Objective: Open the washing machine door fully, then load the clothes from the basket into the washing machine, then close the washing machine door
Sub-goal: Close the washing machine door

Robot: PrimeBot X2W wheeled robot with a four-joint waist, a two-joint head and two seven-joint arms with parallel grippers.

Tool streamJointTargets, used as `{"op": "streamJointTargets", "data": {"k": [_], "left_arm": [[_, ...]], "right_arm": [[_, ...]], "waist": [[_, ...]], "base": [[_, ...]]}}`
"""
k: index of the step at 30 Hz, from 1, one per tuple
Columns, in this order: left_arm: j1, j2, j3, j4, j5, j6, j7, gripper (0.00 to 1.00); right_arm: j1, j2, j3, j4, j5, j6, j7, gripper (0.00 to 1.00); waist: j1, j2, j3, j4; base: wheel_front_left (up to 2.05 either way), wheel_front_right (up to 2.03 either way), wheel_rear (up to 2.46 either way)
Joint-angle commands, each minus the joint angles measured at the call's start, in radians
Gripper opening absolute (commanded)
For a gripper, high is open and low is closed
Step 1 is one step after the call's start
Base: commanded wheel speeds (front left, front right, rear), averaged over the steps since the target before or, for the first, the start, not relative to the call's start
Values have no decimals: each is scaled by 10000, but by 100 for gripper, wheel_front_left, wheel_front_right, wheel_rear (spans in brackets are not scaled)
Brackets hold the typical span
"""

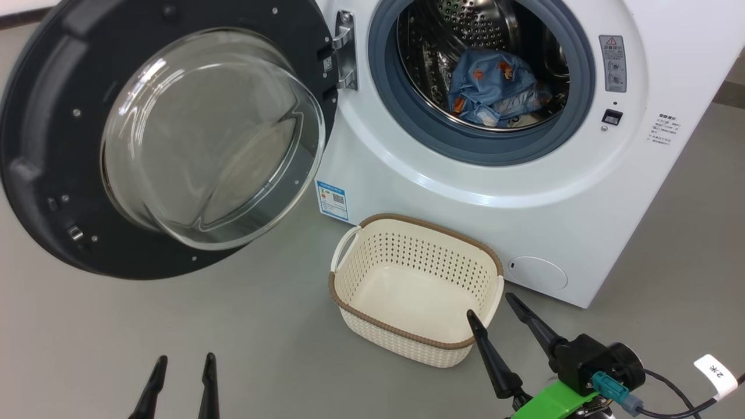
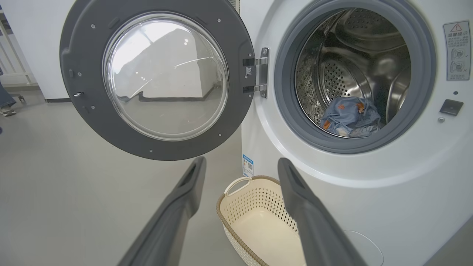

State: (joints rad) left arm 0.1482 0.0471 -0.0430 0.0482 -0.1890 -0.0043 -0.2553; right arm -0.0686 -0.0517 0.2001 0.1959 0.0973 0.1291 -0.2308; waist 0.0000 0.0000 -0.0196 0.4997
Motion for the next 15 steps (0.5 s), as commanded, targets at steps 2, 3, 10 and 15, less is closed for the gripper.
{"op": "streamJointTargets", "data": {"k": [2,3,10,15], "left_arm": [[-213,37,316,-213,23,26,-65,100],[-221,37,321,-201,22,23,-65,100],[-229,35,327,-179,7,12,-65,100],[-233,35,329,-168,-2,8,-65,100]], "right_arm": [[-281,15,187,-248,50,16,-123,100],[-270,15,186,-256,52,16,-124,100],[-250,15,150,-286,13,16,-108,100],[-248,15,135,-289,7,16,-83,100]], "waist": [[0,0,-14,-14],[0,0,-20,-19],[0,0,-42,-33],[0,0,-58,-41]], "base": [[0,0,0],[0,0,0],[0,0,0],[0,0,0]]}}
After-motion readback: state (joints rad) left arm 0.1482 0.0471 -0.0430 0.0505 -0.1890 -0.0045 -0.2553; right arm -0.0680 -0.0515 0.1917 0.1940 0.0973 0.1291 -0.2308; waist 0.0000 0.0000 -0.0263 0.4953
